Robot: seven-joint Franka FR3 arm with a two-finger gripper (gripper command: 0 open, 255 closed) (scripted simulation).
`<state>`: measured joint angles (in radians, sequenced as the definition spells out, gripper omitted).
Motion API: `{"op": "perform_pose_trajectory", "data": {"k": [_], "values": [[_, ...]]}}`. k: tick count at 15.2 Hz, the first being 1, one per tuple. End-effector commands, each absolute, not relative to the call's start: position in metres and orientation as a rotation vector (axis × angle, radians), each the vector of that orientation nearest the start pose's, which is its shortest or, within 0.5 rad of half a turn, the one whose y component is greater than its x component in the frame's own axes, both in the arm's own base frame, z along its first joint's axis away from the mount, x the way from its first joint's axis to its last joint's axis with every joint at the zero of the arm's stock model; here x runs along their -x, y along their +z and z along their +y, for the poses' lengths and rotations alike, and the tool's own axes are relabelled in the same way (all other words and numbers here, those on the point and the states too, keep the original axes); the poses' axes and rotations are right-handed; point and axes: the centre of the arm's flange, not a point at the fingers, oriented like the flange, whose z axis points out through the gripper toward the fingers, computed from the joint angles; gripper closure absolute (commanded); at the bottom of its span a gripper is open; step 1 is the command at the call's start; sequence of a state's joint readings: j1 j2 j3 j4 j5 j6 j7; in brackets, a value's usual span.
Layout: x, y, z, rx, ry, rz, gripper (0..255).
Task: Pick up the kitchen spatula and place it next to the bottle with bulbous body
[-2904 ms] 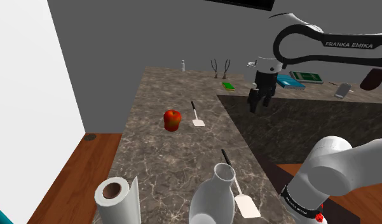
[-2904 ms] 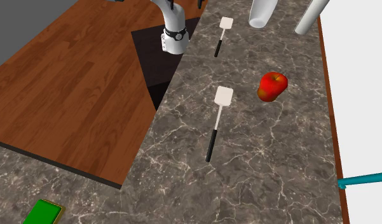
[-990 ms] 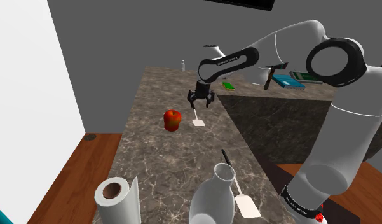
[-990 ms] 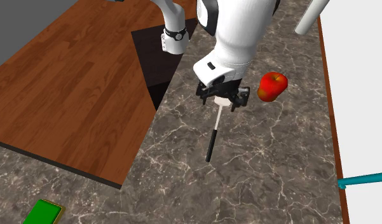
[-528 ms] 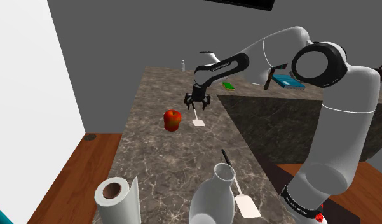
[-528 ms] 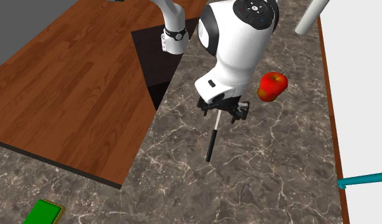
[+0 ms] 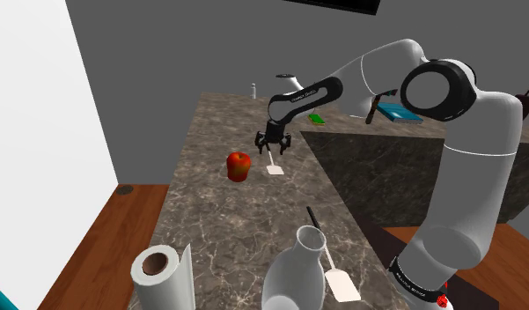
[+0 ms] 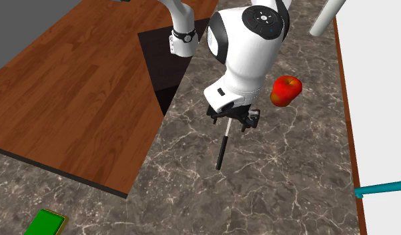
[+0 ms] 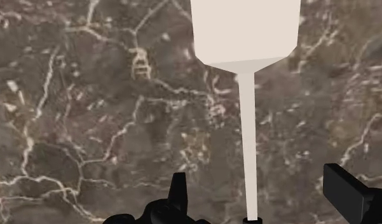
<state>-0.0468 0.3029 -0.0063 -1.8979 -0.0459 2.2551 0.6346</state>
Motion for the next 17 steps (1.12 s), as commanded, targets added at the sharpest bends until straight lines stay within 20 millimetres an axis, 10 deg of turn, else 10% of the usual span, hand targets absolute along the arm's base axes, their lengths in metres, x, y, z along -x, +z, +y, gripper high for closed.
{"op": "perform_pose_trajectory", "data": {"k": [1, 2, 3, 17], "values": [[-0.625, 0.348, -0.034, 2.991, -0.100, 1.023, 0], [-0.625, 0.348, -0.034, 2.991, -0.100, 1.023, 0], [-0.625, 0.348, -0.034, 2.991, -0.100, 1.023, 255], [-0.625, 0.375, -0.034, 2.991, -0.100, 1.023, 255]]}}
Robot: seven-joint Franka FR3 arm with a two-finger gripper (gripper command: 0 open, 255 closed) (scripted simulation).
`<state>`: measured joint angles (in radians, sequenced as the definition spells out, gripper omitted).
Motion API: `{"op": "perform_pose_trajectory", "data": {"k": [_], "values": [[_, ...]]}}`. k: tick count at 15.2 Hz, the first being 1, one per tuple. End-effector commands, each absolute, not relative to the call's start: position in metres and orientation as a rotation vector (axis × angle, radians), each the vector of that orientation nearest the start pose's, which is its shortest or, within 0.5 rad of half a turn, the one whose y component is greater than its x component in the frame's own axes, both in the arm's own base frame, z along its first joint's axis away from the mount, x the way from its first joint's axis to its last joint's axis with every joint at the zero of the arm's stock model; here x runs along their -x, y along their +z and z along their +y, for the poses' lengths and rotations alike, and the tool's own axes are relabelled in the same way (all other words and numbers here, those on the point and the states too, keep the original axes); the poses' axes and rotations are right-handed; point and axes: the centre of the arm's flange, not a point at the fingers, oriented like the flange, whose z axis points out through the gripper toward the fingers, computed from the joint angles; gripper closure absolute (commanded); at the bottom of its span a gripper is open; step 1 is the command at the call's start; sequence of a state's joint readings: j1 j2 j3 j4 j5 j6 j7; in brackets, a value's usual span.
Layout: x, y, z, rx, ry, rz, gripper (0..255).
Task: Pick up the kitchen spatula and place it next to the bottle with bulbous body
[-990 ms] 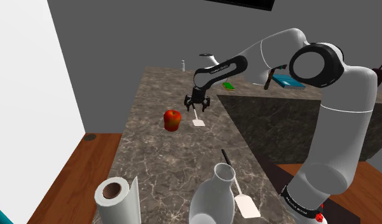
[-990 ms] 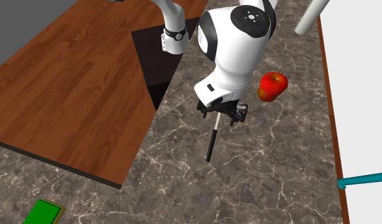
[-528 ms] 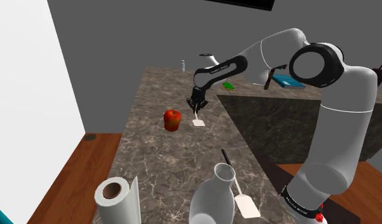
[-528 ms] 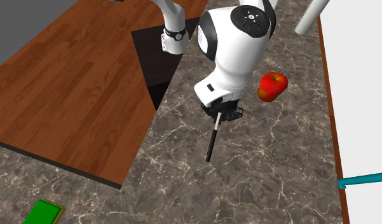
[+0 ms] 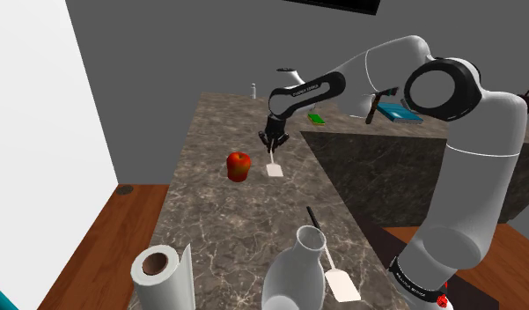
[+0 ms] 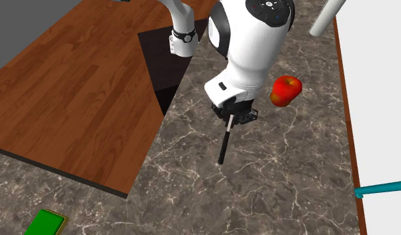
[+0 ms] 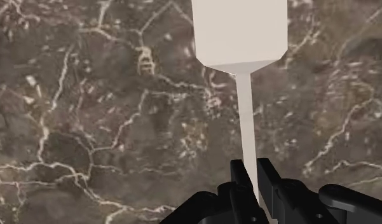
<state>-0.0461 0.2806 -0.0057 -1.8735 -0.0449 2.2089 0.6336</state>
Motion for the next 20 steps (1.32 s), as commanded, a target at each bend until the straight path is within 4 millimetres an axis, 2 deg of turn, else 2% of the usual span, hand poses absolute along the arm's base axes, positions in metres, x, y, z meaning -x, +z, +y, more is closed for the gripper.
{"op": "perform_pose_trajectory", "data": {"k": [1, 20], "values": [[-0.625, 0.380, -0.034, 2.991, -0.100, 1.023, 255], [-0.625, 0.480, -0.034, 2.991, -0.100, 1.023, 255]]}}
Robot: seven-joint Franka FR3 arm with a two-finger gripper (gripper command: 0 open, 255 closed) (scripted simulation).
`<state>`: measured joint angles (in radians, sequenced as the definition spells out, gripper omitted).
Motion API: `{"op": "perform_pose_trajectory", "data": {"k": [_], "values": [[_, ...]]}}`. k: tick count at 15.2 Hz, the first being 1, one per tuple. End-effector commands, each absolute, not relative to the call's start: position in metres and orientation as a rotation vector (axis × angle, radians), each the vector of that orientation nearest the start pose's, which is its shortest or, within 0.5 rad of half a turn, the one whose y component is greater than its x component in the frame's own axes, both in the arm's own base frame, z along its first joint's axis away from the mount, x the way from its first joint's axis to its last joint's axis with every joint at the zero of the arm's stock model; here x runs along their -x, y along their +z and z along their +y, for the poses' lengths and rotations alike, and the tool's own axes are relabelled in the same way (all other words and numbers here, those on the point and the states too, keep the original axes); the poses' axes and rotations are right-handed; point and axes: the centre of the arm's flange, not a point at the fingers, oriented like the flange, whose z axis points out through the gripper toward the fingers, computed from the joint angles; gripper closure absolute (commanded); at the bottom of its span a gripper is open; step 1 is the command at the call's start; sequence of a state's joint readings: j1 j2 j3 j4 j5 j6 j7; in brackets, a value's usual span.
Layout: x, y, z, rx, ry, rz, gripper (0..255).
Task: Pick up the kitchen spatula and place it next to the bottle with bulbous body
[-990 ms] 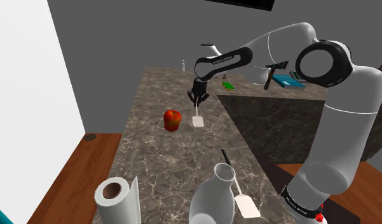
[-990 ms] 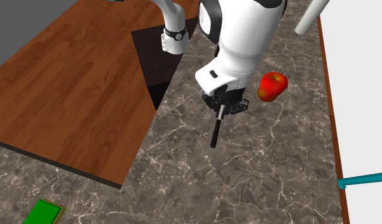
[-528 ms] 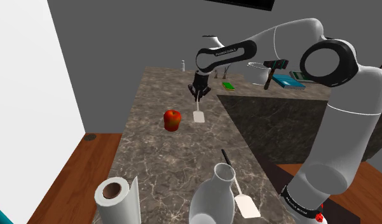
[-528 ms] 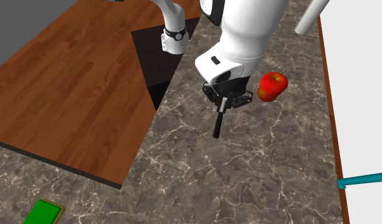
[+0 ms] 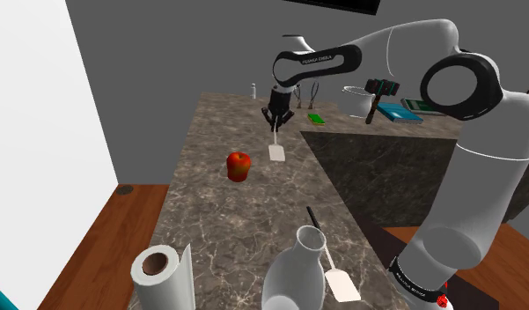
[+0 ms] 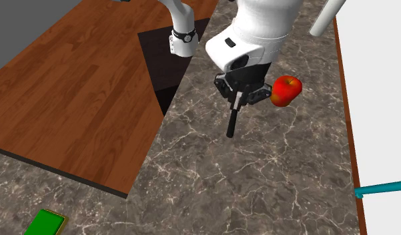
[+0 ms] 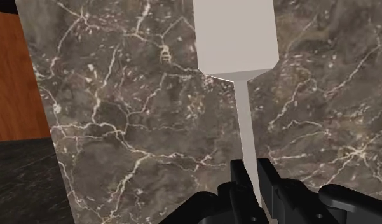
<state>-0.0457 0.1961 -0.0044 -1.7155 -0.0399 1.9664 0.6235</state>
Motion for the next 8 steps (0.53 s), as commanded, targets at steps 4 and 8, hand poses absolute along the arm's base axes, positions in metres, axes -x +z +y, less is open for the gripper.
{"op": "perform_pose_trajectory", "data": {"k": [4, 8], "values": [[-0.625, 0.501, -0.034, 2.991, -0.100, 1.023, 255], [-0.625, 0.523, -0.034, 2.991, -0.100, 1.023, 255]]}}
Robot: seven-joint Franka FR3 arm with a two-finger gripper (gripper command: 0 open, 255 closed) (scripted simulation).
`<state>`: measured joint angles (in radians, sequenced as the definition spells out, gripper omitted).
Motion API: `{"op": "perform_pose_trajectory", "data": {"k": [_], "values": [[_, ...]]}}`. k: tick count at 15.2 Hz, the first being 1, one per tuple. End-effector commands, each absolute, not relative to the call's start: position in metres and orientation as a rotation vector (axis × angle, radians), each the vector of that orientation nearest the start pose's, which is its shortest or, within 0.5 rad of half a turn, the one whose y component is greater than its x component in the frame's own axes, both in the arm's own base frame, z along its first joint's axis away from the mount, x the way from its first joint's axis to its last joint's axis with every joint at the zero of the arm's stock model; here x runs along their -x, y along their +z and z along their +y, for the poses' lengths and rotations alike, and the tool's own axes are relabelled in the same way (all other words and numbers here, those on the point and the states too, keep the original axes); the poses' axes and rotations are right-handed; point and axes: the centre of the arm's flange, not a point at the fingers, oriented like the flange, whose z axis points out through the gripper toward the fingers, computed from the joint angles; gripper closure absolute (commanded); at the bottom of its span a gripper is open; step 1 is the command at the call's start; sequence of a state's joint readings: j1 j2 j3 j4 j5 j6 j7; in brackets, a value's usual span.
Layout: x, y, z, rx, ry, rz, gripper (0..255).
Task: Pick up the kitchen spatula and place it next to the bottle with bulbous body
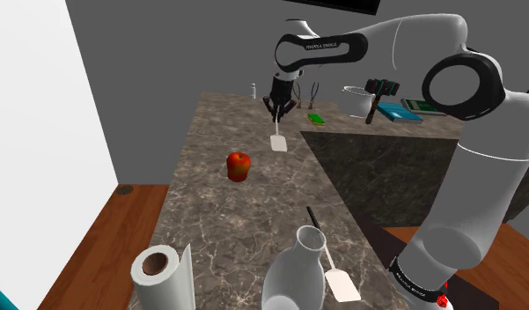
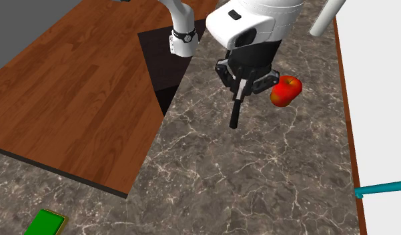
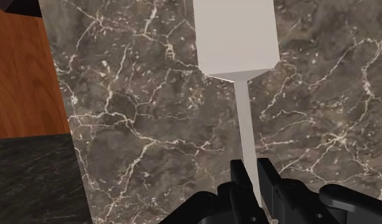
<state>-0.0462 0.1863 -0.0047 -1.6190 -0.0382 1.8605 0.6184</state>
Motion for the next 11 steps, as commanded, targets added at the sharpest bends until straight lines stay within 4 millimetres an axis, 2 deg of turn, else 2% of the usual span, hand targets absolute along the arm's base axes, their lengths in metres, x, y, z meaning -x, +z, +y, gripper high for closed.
{"op": "perform_pose_trajectory", "data": {"k": [1, 11], "values": [[-0.625, 0.528, -0.034, 2.991, -0.100, 1.023, 255], [-0.625, 0.581, -0.034, 2.991, -0.100, 1.023, 255]]}}
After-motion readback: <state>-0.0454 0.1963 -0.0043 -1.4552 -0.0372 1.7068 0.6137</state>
